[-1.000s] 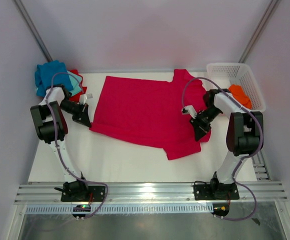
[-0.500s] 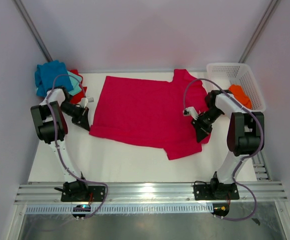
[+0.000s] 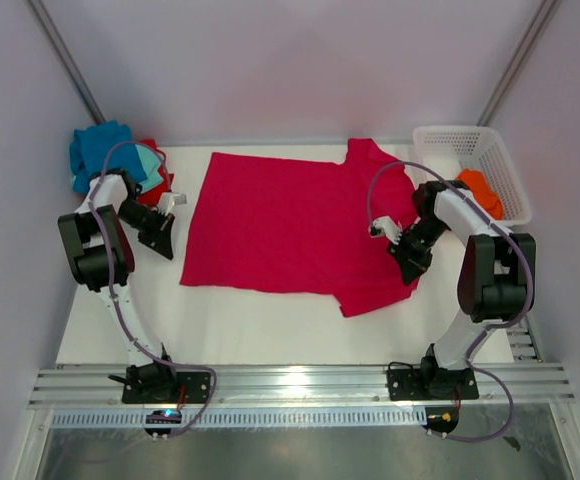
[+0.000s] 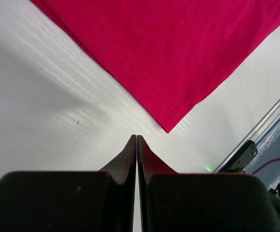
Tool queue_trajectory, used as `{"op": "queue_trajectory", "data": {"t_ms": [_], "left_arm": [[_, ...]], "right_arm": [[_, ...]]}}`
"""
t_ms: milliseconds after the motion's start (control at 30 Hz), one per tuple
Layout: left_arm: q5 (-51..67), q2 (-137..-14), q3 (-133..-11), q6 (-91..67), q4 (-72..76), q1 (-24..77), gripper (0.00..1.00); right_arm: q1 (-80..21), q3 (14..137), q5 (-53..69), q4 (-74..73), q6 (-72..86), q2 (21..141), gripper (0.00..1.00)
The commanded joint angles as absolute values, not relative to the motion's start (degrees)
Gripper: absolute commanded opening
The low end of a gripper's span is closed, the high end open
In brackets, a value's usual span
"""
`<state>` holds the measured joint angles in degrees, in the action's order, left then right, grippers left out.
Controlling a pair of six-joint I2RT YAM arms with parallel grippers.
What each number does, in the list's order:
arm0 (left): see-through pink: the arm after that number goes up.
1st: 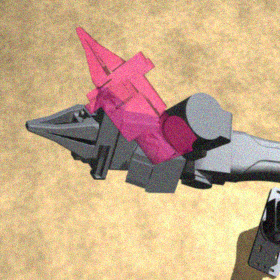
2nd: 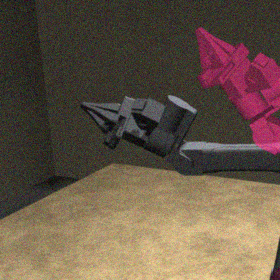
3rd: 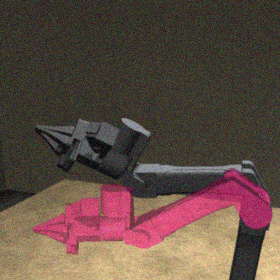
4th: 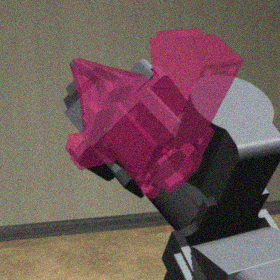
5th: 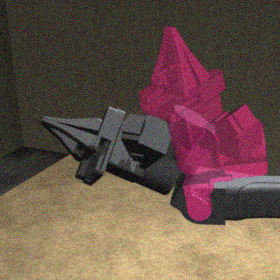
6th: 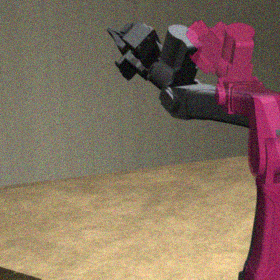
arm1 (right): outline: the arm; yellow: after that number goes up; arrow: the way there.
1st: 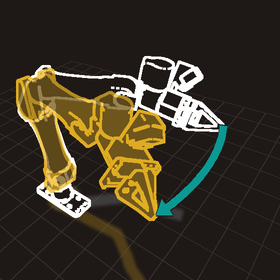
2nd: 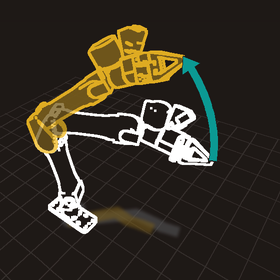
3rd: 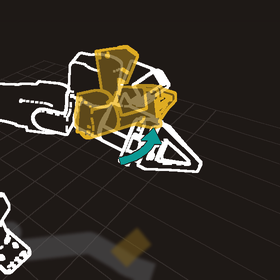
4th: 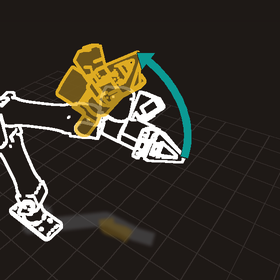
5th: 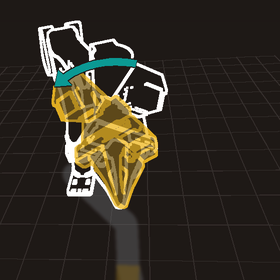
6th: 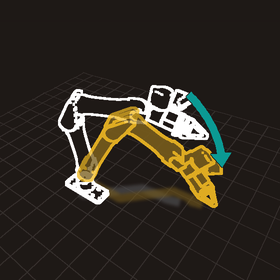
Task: Fold and stack the t-shirts
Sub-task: Flatten the tshirt out
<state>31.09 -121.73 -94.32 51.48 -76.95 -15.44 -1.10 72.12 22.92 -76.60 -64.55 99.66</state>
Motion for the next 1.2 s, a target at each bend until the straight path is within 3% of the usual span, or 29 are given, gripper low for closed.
{"op": "queue_trajectory", "data": {"t_ms": [0, 233, 267, 300, 333, 367, 433, 467, 500, 767, 1100, 1167], "left_arm": [[32.1, -118.4, -94.9, 53.4, -95.0, -15.5, 0.00], [32.8, -118.8, -96.7, 50.5, -92.1, -15.5, 0.00], [33.0, -119.4, -98.0, 49.5, -91.8, -15.5, 0.00], [33.1, -119.6, -98.7, 49.0, -91.6, -15.5, 0.00], [33.2, -120.0, -99.2, 48.5, -91.5, -15.6, 0.00], [33.4, -120.1, -99.9, 47.9, -91.3, -15.5, 0.00], [33.5, -120.8, -101.4, 47.3, -91.2, -15.5, 0.03], [33.6, -120.9, -101.7, 46.9, -91.1, -15.5, 0.04], [33.6, -121.0, -101.9, 46.7, -90.8, -15.5, 0.10], [36.0, -120.6, -99.7, 44.0, -85.8, -15.5, 0.18], [43.5, -119.5, -97.9, 25.9, -61.0, -15.5, 0.54], [43.2, -120.5, -99.3, 20.7, -54.5, -15.4, 0.56]], "right_arm": [[-0.9, 72.2, 21.1, -85.9, -65.7, 95.1, 0.07], [-1.1, 67.7, 15.5, -80.2, -65.9, 88.1, 0.07], [-1.1, 66.5, 14.0, -79.5, -66.5, 87.2, 0.16], [-1.1, 65.8, 13.3, -79.5, -67.0, 87.2, 0.16], [-1.1, 65.5, 12.7, -78.8, -67.1, 86.4, 0.30], [-1.1, 64.8, 11.9, -78.8, -67.5, 86.0, 0.60], [-1.1, 64.9, 12.1, -78.9, -68.5, 85.0, 0.83], [-1.1, 65.3, 12.5, -79.3, -68.6, 84.8, 0.99], [-1.1, 66.4, 13.5, -79.6, -69.0, 84.9, 0.99], [-1.0, 68.3, 14.9, -67.7, -61.0, 87.0, 0.99], [-0.9, 73.9, 7.4, -37.6, -34.7, 98.1, 0.99], [-0.9, 75.7, 2.5, -28.3, -31.1, 99.9, 0.99]]}}
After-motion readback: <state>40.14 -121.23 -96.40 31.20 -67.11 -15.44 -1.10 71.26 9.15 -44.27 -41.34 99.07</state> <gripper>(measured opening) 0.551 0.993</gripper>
